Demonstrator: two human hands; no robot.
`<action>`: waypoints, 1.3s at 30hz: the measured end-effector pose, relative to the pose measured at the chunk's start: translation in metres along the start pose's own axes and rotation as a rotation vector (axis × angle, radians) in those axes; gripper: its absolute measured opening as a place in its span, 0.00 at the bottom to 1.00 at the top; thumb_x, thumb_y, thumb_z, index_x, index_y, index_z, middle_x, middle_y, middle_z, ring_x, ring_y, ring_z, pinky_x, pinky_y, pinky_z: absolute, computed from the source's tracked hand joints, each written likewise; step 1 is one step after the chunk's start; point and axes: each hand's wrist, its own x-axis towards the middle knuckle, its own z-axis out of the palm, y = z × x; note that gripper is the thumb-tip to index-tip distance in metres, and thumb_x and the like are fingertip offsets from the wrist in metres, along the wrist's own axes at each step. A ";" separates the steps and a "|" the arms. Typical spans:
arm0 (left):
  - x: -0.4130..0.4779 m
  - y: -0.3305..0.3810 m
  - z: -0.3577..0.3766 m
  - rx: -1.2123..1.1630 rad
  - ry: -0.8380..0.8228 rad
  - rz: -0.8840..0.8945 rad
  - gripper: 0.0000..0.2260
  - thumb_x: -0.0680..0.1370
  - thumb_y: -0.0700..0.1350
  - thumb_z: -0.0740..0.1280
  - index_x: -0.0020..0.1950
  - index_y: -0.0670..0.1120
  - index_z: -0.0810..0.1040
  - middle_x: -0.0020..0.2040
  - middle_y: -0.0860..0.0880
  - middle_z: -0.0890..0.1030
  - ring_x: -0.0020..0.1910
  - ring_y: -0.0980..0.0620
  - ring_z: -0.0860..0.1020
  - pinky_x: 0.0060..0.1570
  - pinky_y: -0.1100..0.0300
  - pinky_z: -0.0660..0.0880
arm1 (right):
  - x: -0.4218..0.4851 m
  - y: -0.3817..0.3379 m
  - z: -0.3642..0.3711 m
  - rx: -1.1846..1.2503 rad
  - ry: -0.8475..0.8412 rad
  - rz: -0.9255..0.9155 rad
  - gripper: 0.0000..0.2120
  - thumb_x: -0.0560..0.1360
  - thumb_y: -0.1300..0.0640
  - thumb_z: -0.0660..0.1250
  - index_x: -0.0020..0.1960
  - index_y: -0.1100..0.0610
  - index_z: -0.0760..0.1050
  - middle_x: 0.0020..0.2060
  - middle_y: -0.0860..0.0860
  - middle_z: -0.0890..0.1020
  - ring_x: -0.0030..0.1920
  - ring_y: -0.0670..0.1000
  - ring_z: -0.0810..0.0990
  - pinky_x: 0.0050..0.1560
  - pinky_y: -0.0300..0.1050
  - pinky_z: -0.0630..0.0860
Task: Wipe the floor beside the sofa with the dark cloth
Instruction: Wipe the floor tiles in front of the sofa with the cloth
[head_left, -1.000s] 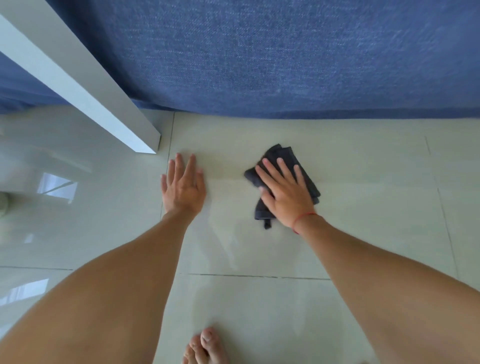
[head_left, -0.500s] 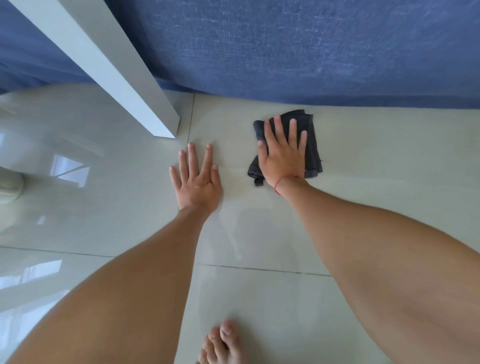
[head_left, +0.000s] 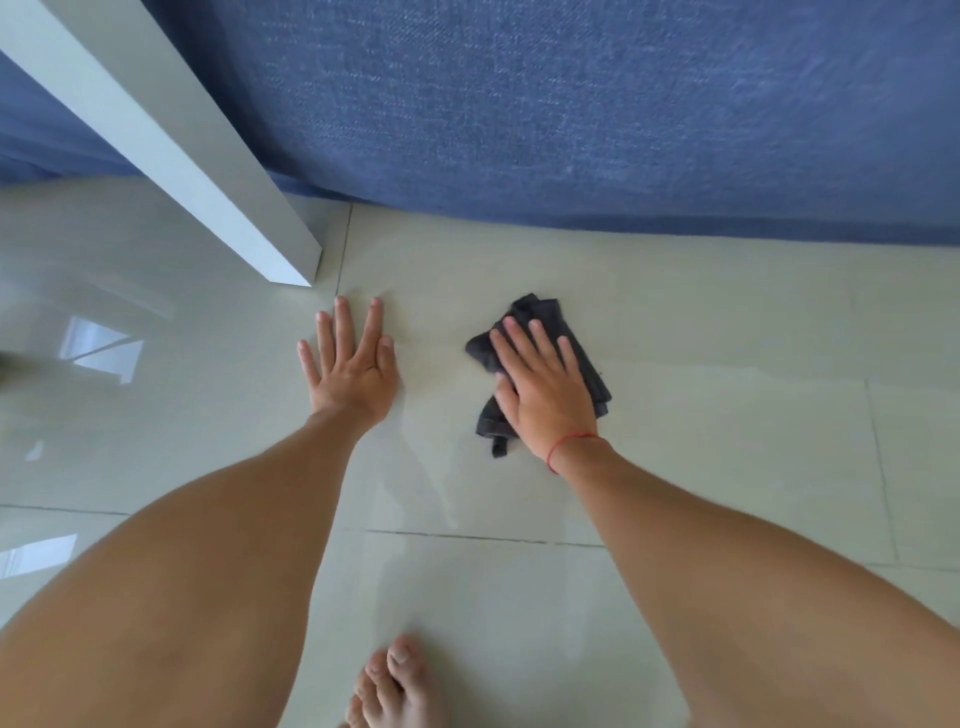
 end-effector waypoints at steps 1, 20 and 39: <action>-0.001 0.004 -0.001 0.013 0.018 -0.019 0.24 0.83 0.53 0.43 0.79 0.59 0.41 0.80 0.49 0.38 0.78 0.48 0.36 0.74 0.44 0.34 | -0.001 0.010 -0.003 0.012 0.022 0.067 0.26 0.76 0.51 0.50 0.72 0.53 0.68 0.73 0.50 0.68 0.73 0.55 0.66 0.73 0.57 0.58; -0.001 0.074 0.021 0.036 -0.065 0.106 0.26 0.82 0.58 0.43 0.78 0.59 0.38 0.79 0.47 0.34 0.78 0.46 0.33 0.73 0.42 0.33 | 0.037 0.030 -0.015 0.128 0.063 0.355 0.24 0.82 0.47 0.47 0.77 0.47 0.52 0.78 0.44 0.51 0.78 0.54 0.44 0.75 0.62 0.37; -0.027 0.150 0.009 -0.409 -0.039 0.009 0.22 0.75 0.49 0.71 0.65 0.42 0.70 0.58 0.40 0.78 0.57 0.40 0.76 0.50 0.54 0.72 | 0.007 0.055 -0.051 0.675 0.097 0.596 0.26 0.70 0.52 0.73 0.63 0.60 0.70 0.56 0.59 0.77 0.58 0.59 0.76 0.58 0.50 0.74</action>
